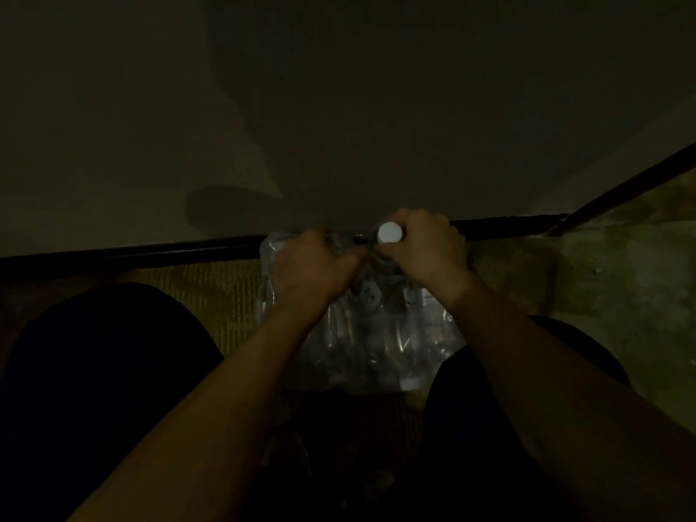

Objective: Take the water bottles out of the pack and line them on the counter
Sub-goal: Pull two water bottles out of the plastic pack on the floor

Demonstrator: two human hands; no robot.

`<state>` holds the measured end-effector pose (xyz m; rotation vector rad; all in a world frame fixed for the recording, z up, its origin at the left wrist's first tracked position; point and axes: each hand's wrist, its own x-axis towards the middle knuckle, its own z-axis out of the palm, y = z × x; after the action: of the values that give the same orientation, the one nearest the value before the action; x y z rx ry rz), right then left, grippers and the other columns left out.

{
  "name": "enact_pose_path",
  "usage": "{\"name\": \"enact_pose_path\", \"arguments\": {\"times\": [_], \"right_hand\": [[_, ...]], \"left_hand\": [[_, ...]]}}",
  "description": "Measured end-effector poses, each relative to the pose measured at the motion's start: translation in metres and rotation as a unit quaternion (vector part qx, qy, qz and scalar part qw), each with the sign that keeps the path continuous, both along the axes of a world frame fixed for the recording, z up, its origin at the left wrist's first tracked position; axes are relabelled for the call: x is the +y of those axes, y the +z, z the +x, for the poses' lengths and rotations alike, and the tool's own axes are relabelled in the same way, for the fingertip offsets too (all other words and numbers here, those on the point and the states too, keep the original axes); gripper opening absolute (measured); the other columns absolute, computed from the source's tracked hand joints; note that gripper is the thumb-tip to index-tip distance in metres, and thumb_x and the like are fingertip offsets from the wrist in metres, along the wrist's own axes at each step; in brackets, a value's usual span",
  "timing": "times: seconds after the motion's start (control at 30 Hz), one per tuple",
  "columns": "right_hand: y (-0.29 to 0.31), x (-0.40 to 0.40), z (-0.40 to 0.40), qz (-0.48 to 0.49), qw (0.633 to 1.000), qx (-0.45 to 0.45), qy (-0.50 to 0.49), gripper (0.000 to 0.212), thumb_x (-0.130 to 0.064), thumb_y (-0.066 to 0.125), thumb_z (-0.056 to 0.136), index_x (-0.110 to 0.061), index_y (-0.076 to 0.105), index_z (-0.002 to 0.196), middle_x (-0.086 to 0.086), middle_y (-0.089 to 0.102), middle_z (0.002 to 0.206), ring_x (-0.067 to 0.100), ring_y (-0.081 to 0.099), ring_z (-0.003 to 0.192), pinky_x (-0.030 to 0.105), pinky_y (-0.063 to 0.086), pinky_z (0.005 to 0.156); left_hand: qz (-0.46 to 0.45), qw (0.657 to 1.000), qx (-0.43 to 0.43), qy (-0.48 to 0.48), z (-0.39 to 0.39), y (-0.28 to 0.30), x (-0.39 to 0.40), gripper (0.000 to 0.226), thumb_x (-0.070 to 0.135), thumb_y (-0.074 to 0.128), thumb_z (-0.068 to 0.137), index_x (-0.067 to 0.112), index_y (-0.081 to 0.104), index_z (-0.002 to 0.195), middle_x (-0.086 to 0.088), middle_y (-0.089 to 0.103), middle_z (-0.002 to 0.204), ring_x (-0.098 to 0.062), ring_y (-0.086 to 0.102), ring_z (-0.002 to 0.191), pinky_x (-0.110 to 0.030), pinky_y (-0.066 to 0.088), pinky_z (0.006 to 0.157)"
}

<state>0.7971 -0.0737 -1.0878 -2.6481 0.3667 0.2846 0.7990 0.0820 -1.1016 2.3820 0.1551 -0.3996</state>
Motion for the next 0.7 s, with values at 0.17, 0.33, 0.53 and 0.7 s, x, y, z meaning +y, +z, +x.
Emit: {"name": "enact_pose_path", "arguments": {"times": [0.17, 0.33, 0.53, 0.7], "right_hand": [[0.018, 0.005, 0.002, 0.059, 0.994, -0.014, -0.092, 0.03, -0.03, 0.069, 0.086, -0.019, 0.062, 0.113, 0.003, 0.063, 0.117, 0.021, 0.06, 0.108, 0.034, 0.051, 0.087], [0.049, 0.009, -0.042, 0.129, 0.972, -0.086, -0.175, 0.027, -0.038, 0.068, 0.081, -0.017, 0.068, 0.098, 0.007, 0.067, 0.103, 0.023, 0.064, 0.095, 0.043, 0.056, 0.082], [0.137, 0.006, -0.063, 0.183, 0.945, -0.081, -0.257, 0.031, -0.045, 0.071, 0.074, -0.018, 0.069, 0.09, 0.006, 0.066, 0.097, 0.019, 0.065, 0.087, 0.037, 0.057, 0.076], [0.224, 0.006, -0.07, 0.202, 0.937, -0.074, -0.274, 0.025, -0.04, 0.072, 0.08, -0.018, 0.067, 0.091, 0.006, 0.067, 0.098, 0.016, 0.065, 0.084, 0.018, 0.046, 0.059]], "left_hand": [[-0.195, 0.967, 0.085, 0.141, -0.017, 0.006, 0.017, 0.038, 0.062, 0.06, 0.078, 0.03, 0.064, 0.099, 0.011, 0.066, 0.098, -0.018, 0.065, 0.096, -0.041, 0.056, 0.086], [-0.292, 0.889, 0.251, 0.248, -0.072, 0.055, 0.026, 0.039, 0.052, 0.062, 0.087, 0.022, 0.061, 0.112, 0.005, 0.065, 0.1, -0.017, 0.066, 0.088, -0.028, 0.054, 0.059], [-0.335, 0.845, 0.335, 0.25, -0.123, 0.148, 0.041, 0.035, 0.047, 0.069, 0.084, 0.017, 0.069, 0.103, 0.0, 0.075, 0.088, -0.018, 0.073, 0.076, -0.032, 0.061, 0.064], [-0.375, 0.815, 0.389, 0.21, -0.145, 0.237, 0.031, 0.046, 0.049, 0.072, 0.074, 0.021, 0.069, 0.11, -0.002, 0.074, 0.107, -0.021, 0.069, 0.102, -0.032, 0.055, 0.079]]}}
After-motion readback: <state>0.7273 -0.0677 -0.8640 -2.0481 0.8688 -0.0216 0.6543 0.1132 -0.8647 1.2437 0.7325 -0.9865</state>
